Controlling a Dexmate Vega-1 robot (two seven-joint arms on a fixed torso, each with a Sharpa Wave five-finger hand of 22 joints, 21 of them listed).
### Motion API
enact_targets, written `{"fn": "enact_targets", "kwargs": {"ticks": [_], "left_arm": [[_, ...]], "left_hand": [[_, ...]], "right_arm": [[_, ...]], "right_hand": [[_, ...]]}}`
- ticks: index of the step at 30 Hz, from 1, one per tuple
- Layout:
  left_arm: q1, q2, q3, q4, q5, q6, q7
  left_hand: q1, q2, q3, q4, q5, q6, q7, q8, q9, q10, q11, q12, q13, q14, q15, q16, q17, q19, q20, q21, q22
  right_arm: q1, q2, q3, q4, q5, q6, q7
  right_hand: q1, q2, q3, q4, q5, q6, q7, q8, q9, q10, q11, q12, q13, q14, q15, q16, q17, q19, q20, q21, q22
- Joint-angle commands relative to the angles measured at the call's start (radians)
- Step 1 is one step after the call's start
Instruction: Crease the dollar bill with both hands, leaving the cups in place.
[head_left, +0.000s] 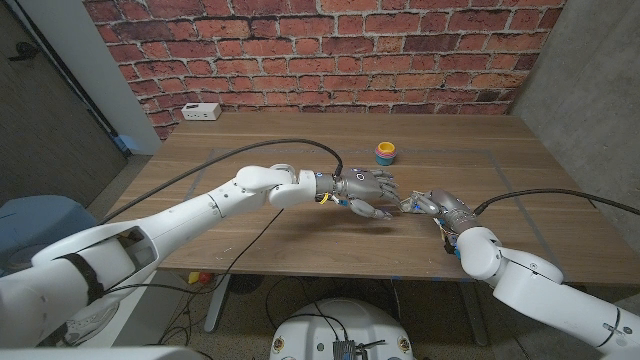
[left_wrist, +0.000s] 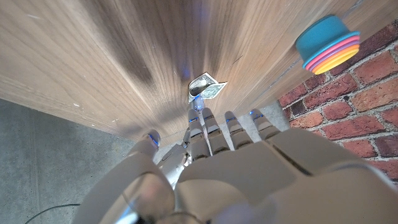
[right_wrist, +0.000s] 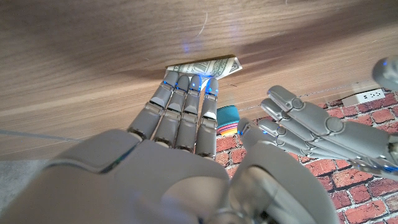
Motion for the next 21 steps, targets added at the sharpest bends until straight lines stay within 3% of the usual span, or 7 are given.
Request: {"fn": "enact_targets", "kwargs": {"ticks": [1, 6, 13, 14, 21], "left_arm": [[-0.062, -0.098, 0.041, 0.147, -0.051, -0.037, -0.059], [-0.092, -0.142, 0.078, 0.218, -0.068, -0.052, -0.076], [-0.111, -0.165, 0.099, 0.264, -0.096, -0.046, -0.083], [-0.116, -0.17, 0.102, 0.277, -0.105, -0.05, -0.086], [-0.148, -0.194, 0.127, 0.361, -0.146, -0.102, -0.078]], "left_hand": [[-0.01, 0.0, 0.002, -0.003, -0.002, -0.022, 0.005, -0.001, 0.001, -0.027, 0.005, -0.007, 0.003, -0.027, -0.011, -0.004, 0.003, -0.03, 0.004, -0.011, 0.004], [-0.028, -0.01, -0.007, 0.005, -0.004, -0.039, 0.001, -0.002, 0.0, -0.048, 0.0, -0.01, 0.003, -0.047, -0.003, -0.002, 0.006, -0.048, 0.002, -0.018, 0.006], [-0.042, -0.012, -0.01, 0.009, -0.002, -0.083, -0.012, -0.005, 0.0, -0.092, -0.004, -0.016, 0.002, -0.08, 0.002, -0.002, 0.006, -0.065, 0.001, -0.025, 0.008], [-0.042, -0.012, -0.009, 0.008, -0.002, -0.092, -0.016, -0.007, 0.0, -0.098, -0.004, -0.016, 0.002, -0.081, 0.003, -0.001, 0.005, -0.066, 0.0, -0.025, 0.008], [-0.039, -0.042, -0.017, -0.013, 0.0, -0.152, -0.034, -0.005, -0.001, -0.146, -0.027, -0.017, 0.001, -0.114, 0.009, 0.0, 0.003, -0.08, -0.003, -0.032, 0.008]], "right_arm": [[-0.005, -0.018, 0.001, -0.007, 0.015, 0.022, -0.016], [-0.011, -0.023, 0.008, -0.003, 0.023, 0.035, -0.019], [-0.017, -0.031, 0.011, 0.002, 0.026, 0.048, -0.025], [-0.02, -0.034, 0.013, 0.004, 0.027, 0.055, -0.024], [-0.021, -0.041, 0.004, 0.011, 0.016, 0.075, -0.027]], "right_hand": [[-0.005, 0.0, 0.003, 0.0, -0.001, 0.011, -0.002, 0.005, 0.002, 0.009, 0.003, 0.007, 0.004, 0.005, -0.007, -0.002, 0.004, -0.003, 0.005, -0.001, 0.006], [-0.006, 0.0, 0.003, 0.0, -0.001, 0.014, -0.003, 0.006, 0.002, 0.011, 0.002, 0.007, 0.004, 0.006, -0.008, -0.003, 0.004, -0.003, 0.005, -0.002, 0.006], [-0.006, 0.0, 0.004, -0.001, 0.0, 0.014, -0.003, 0.006, 0.002, 0.01, 0.004, 0.006, 0.004, 0.004, -0.007, -0.005, 0.004, -0.003, 0.004, -0.003, 0.006], [-0.006, 0.0, 0.003, -0.001, -0.001, 0.016, -0.003, 0.006, 0.002, 0.015, -0.008, 0.008, 0.004, 0.005, -0.009, -0.005, 0.005, -0.002, 0.004, -0.003, 0.006], [-0.004, 0.001, 0.005, -0.004, 0.0, 0.035, -0.006, 0.012, 0.001, 0.033, -0.005, 0.013, 0.004, 0.013, -0.017, -0.006, 0.004, 0.0, 0.004, -0.005, 0.006]]}}
